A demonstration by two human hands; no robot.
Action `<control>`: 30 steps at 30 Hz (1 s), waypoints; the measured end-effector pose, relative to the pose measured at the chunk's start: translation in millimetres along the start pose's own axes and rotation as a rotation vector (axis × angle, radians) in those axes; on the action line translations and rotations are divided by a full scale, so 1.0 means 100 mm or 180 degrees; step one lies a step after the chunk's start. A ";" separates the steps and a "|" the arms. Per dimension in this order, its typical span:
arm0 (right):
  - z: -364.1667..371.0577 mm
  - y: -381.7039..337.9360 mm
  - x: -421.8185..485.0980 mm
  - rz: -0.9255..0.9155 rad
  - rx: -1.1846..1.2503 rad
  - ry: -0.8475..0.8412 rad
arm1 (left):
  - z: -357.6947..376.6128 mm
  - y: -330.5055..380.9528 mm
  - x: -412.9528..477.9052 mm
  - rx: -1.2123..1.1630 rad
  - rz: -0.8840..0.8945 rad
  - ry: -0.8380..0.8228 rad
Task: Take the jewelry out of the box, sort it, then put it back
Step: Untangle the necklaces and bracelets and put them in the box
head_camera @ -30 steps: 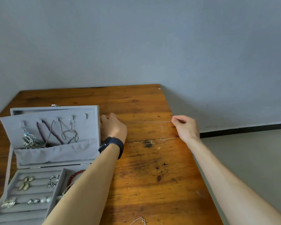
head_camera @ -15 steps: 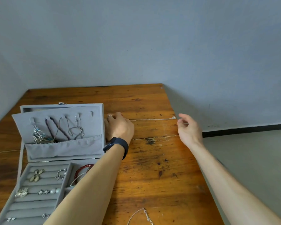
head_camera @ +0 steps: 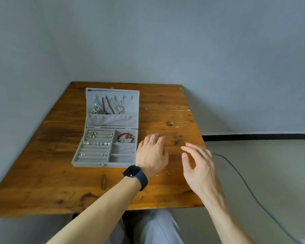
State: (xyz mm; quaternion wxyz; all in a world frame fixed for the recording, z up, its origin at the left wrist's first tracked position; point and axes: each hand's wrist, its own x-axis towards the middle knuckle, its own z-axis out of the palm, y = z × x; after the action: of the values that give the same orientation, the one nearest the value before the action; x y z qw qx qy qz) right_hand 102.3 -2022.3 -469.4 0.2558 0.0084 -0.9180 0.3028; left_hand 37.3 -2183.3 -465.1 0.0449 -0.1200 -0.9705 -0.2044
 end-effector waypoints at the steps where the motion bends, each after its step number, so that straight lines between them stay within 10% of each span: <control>1: -0.03 -0.08 -0.17 -0.0028 0.0003 -0.0012 | -0.04 -0.05 -0.18 -0.0002 0.0030 0.0027; 30: 0.56 -0.59 -1.09 -0.0275 0.0057 -0.0514 | 0.15 -0.95 -1.73 0.0636 -0.0221 0.0242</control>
State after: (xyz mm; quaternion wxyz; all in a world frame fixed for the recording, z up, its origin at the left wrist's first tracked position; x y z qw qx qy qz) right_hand 180.8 -2116.7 -527.0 0.1937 0.0747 -0.9317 0.2980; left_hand 180.0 -2298.0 -539.2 0.0862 -0.0734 -0.9872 -0.1124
